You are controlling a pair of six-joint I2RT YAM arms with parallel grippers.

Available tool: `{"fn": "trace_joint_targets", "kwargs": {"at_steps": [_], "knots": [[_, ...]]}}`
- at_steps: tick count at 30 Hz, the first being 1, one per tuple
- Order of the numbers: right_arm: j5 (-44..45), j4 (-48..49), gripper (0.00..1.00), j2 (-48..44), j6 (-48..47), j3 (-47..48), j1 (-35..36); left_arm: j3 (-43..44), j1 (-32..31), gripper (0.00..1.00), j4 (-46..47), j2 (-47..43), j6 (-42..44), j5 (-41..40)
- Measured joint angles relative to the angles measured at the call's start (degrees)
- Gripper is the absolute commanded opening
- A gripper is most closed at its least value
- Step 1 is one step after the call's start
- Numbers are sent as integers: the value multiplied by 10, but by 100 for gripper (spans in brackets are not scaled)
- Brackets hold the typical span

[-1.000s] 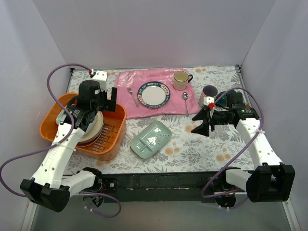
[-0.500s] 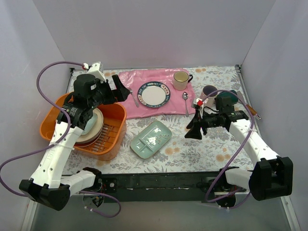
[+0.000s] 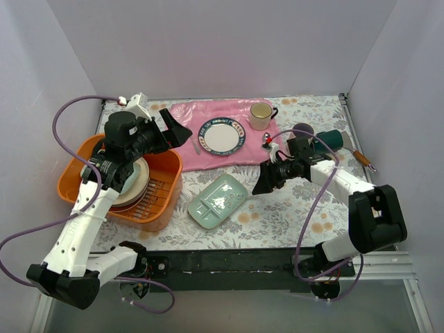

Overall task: Place the mixed dishes into the plastic bin
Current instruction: Place the plate in the plastic bin.

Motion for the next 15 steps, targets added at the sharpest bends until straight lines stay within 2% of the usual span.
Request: {"fn": "trace_joint_targets", "kwargs": {"at_steps": [6,15], "knots": [[30,4,60,105,49,78,31,-20,0,98,14,-45,-11,1],[56,-8,57,212,59,139,49,-27,0,98,37,-86,-15,12]]}}
